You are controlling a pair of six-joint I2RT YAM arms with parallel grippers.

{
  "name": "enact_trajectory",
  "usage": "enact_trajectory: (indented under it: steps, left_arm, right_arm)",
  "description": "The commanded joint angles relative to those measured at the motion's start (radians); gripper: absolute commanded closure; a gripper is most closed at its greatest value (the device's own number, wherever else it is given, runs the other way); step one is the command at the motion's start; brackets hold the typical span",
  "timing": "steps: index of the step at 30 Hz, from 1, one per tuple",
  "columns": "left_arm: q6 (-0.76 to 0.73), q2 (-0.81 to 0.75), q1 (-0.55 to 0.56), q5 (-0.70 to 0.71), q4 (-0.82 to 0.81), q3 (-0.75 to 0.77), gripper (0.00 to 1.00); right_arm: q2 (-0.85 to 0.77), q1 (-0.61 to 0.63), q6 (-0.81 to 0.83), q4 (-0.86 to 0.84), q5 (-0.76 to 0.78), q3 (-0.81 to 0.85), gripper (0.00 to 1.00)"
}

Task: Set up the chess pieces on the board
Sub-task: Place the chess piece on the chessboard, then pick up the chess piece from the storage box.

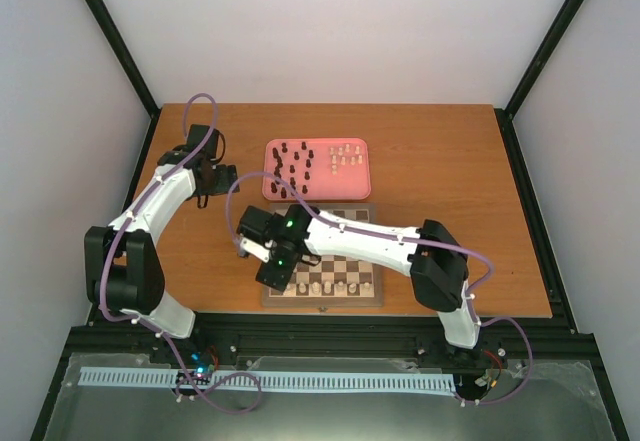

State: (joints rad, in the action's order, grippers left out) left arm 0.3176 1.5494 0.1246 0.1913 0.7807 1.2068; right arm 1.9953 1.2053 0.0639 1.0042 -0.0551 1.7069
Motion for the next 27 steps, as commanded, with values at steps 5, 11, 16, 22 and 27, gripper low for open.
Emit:
enact_trajectory:
  steps: [5, 11, 16, 22, 27]
  left_arm:
    - [0.003, 0.005, 0.004, -0.008, 0.010, 0.048, 0.00]
    - [0.011, 0.013, 0.003, -0.019, 0.013, 0.062, 0.00]
    - [0.021, 0.015, 0.004, -0.040, 0.010, 0.060, 0.00]
    - [0.026, 0.022, 0.003, -0.049, 0.004, 0.038, 0.00]
    - [0.028, 0.027, 0.003, -0.057, -0.005, 0.015, 0.00]
  right_arm:
    - [0.011, -0.214, -0.072, 0.034, 0.046, 0.187, 0.19]
    - [0.121, -0.407, -0.150, 0.073, 0.159, 0.324, 0.17]
    - [0.261, -0.536, -0.203, 0.053, 0.177, 0.448, 0.22]
    - [0.419, -0.602, -0.190, 0.037, 0.209, 0.623, 0.27]
    - [0.473, -0.615, -0.197, -0.012, 0.224, 0.633, 0.32]
